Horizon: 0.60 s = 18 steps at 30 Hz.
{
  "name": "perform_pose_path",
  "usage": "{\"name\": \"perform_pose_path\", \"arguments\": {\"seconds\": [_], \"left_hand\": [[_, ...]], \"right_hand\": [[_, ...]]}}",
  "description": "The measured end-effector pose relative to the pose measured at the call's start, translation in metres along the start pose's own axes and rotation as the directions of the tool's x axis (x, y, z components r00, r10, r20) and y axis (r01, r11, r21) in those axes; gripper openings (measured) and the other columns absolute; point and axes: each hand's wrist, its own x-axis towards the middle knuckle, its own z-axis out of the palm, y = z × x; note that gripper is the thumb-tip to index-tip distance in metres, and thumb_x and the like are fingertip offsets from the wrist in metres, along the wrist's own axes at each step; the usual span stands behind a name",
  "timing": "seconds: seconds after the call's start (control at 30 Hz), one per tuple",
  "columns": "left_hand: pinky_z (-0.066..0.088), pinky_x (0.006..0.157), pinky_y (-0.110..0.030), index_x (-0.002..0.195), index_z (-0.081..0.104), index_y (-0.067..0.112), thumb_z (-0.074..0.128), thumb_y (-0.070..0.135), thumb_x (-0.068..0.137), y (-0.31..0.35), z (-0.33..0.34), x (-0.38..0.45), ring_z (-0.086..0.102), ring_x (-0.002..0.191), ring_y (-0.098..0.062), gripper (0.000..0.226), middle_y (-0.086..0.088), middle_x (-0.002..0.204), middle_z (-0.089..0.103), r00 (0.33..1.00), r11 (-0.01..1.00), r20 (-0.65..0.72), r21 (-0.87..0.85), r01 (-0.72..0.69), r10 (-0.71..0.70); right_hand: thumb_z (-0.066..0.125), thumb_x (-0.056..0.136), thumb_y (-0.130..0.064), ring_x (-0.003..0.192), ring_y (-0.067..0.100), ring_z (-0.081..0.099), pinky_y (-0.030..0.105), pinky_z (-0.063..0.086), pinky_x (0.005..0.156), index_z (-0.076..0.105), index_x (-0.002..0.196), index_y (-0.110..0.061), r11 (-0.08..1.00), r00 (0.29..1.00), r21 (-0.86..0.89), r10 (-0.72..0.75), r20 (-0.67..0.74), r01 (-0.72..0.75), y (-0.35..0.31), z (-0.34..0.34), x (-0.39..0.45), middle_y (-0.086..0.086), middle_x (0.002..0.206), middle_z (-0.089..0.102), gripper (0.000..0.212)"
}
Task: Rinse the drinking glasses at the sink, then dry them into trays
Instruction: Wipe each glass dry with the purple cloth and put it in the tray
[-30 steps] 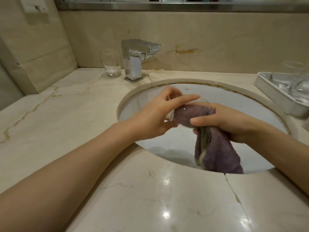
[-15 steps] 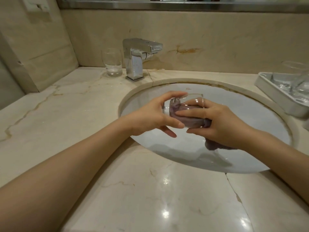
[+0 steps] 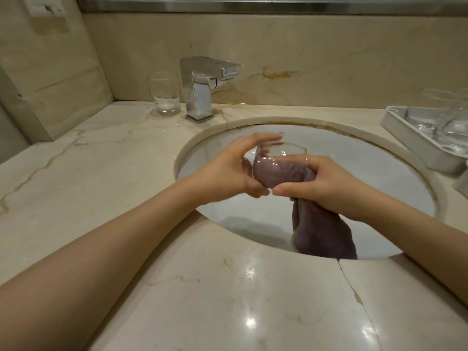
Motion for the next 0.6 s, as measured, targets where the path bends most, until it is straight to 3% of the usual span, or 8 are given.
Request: {"name": "perform_pose_path", "arguments": {"seconds": [0.07, 0.13, 0.17, 0.23, 0.33, 0.43, 0.53, 0.6], "left_hand": [[0.059, 0.074, -0.034, 0.133, 0.044, 0.039, 0.073, -0.021, 0.066, 0.002, -0.004, 0.001, 0.068, 0.099, -0.029, 0.094, -0.009, 0.138, 0.045, 0.994, 0.969, 0.059, -0.224, 0.104, -0.093], [0.059, 0.075, -0.041, 0.132, 0.046, 0.033, 0.068, -0.024, 0.068, 0.002, -0.008, 0.001, 0.068, 0.100, -0.033, 0.089, -0.013, 0.134, 0.049, 0.976, 0.903, 0.158, -0.380, 0.199, -0.149], [0.060, 0.075, -0.042, 0.130, 0.048, 0.030, 0.066, -0.024, 0.069, 0.002, -0.011, 0.001, 0.068, 0.100, -0.033, 0.084, -0.013, 0.131, 0.052, 0.963, 0.869, 0.210, -0.430, 0.245, -0.168], [0.060, 0.072, -0.042, 0.125, 0.053, 0.028, 0.069, -0.018, 0.068, 0.002, -0.016, 0.001, 0.069, 0.098, -0.031, 0.075, -0.011, 0.125, 0.056, 0.943, 0.836, 0.275, -0.460, 0.300, -0.188], [0.059, 0.068, -0.036, 0.124, 0.052, 0.030, 0.075, -0.005, 0.069, 0.003, -0.015, -0.001, 0.068, 0.099, -0.028, 0.069, -0.007, 0.127, 0.051, 0.946, 0.909, 0.254, -0.310, 0.279, -0.203], [0.058, 0.065, -0.029, 0.131, 0.046, 0.029, 0.075, -0.001, 0.076, 0.003, -0.004, -0.003, 0.066, 0.092, -0.021, 0.069, 0.002, 0.129, 0.044, 0.991, 0.995, 0.095, -0.027, 0.092, -0.090], [0.048, 0.084, -0.016, 0.133, 0.041, 0.030, 0.080, 0.003, 0.073, -0.005, -0.002, -0.002, 0.054, 0.092, -0.009, 0.077, -0.008, 0.123, 0.044, 0.986, 0.934, 0.055, 0.316, -0.164, 0.155], [0.041, 0.092, -0.012, 0.132, 0.039, 0.032, 0.082, 0.005, 0.071, -0.008, -0.003, -0.003, 0.049, 0.100, -0.004, 0.080, -0.008, 0.120, 0.044, 0.975, 0.901, 0.073, 0.373, -0.223, 0.211]], "right_hand": [[0.080, 0.075, -0.020, 0.094, -0.010, 0.058, 0.006, 0.043, 0.083, 0.061, 0.105, -0.046, 0.932, 0.973, -0.299, -0.226, -0.044, 0.203, 0.003, -0.002, 0.000, -0.026, 0.103, 0.063, 0.044], [0.073, 0.075, -0.029, 0.095, -0.005, 0.053, 0.016, 0.046, 0.084, 0.062, 0.116, -0.040, 0.733, 0.915, -0.591, -0.403, 0.021, 0.337, 0.010, -0.005, 0.002, -0.014, 0.119, 0.057, 0.045], [0.071, 0.074, -0.029, 0.092, -0.002, 0.052, 0.020, 0.049, 0.079, 0.065, 0.119, -0.035, 0.651, 0.890, -0.662, -0.452, 0.057, 0.373, 0.013, -0.007, 0.002, -0.005, 0.123, 0.058, 0.046], [0.071, 0.074, -0.028, 0.087, 0.001, 0.053, 0.018, 0.049, 0.075, 0.067, 0.120, -0.029, 0.598, 0.873, -0.691, -0.478, 0.100, 0.407, 0.018, -0.007, 0.003, 0.002, 0.124, 0.059, 0.046], [0.078, 0.077, -0.026, 0.103, -0.003, 0.052, 0.010, 0.042, 0.087, 0.060, 0.117, -0.045, 0.767, 0.933, -0.543, -0.346, 0.098, 0.342, 0.014, -0.004, 0.003, -0.020, 0.121, 0.050, 0.048], [0.081, 0.071, -0.020, 0.094, -0.014, 0.055, 0.002, 0.042, 0.078, 0.060, 0.103, -0.048, 0.967, 0.996, -0.238, -0.085, 0.039, 0.092, 0.008, -0.003, 0.002, -0.025, 0.104, 0.058, 0.048], [0.075, 0.064, -0.020, 0.067, 0.005, 0.061, 0.014, 0.051, 0.063, 0.068, 0.098, -0.032, 0.963, 0.981, 0.207, 0.147, 0.129, -0.172, 0.003, -0.005, 0.003, -0.010, 0.075, 0.068, 0.037], [0.072, 0.064, -0.017, 0.062, 0.009, 0.057, 0.019, 0.052, 0.059, 0.069, 0.098, -0.026, 0.932, 0.967, 0.281, 0.181, 0.182, -0.227, 0.000, -0.006, 0.003, -0.004, 0.070, 0.064, 0.035]]}}
